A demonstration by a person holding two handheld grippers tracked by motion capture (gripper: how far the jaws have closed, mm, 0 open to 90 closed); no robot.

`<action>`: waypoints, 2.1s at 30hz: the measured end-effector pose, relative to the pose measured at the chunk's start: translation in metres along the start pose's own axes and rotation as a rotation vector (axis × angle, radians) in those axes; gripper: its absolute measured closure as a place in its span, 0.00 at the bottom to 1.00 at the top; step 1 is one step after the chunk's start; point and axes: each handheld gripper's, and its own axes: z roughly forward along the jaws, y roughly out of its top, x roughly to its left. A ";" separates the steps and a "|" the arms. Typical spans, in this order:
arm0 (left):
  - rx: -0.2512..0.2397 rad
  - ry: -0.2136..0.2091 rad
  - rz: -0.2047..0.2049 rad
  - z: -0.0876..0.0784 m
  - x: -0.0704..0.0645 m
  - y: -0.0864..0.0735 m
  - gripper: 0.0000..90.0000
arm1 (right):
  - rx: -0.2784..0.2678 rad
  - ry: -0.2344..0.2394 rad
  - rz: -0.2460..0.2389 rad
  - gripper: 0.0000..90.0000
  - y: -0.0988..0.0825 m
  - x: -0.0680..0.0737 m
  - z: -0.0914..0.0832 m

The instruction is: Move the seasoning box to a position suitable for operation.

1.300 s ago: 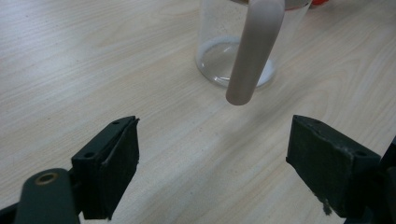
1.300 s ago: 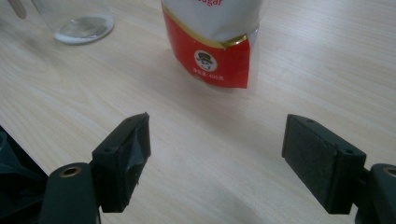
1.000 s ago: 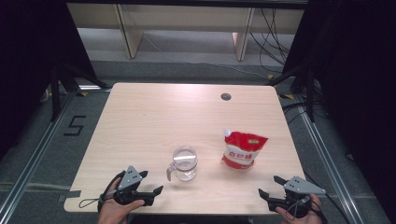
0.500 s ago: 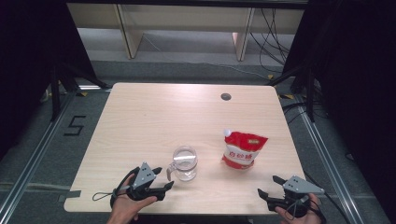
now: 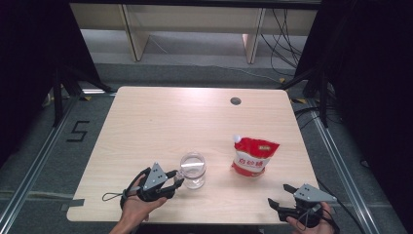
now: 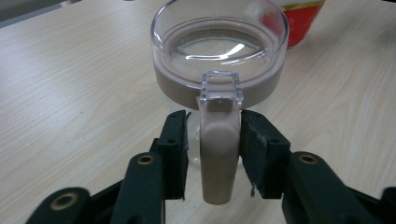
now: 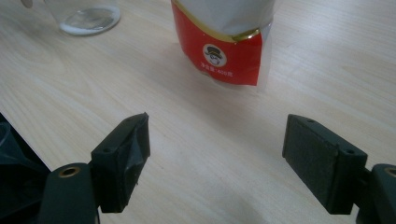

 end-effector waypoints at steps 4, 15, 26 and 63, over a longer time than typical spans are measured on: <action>-0.005 -0.013 -0.004 0.002 -0.001 0.001 0.77 | -0.002 0.005 0.005 0.27 0.000 0.001 0.000; -0.027 -0.039 -0.002 0.004 -0.002 0.000 0.80 | -0.002 0.012 -0.012 0.27 0.000 0.002 0.001; -0.044 -0.207 -0.088 0.009 -0.016 0.001 0.80 | -0.018 0.012 -0.034 0.27 0.001 0.002 0.002; -0.070 -0.332 0.037 0.033 0.000 0.010 0.80 | -0.011 0.048 -0.039 0.27 0.002 0.006 0.003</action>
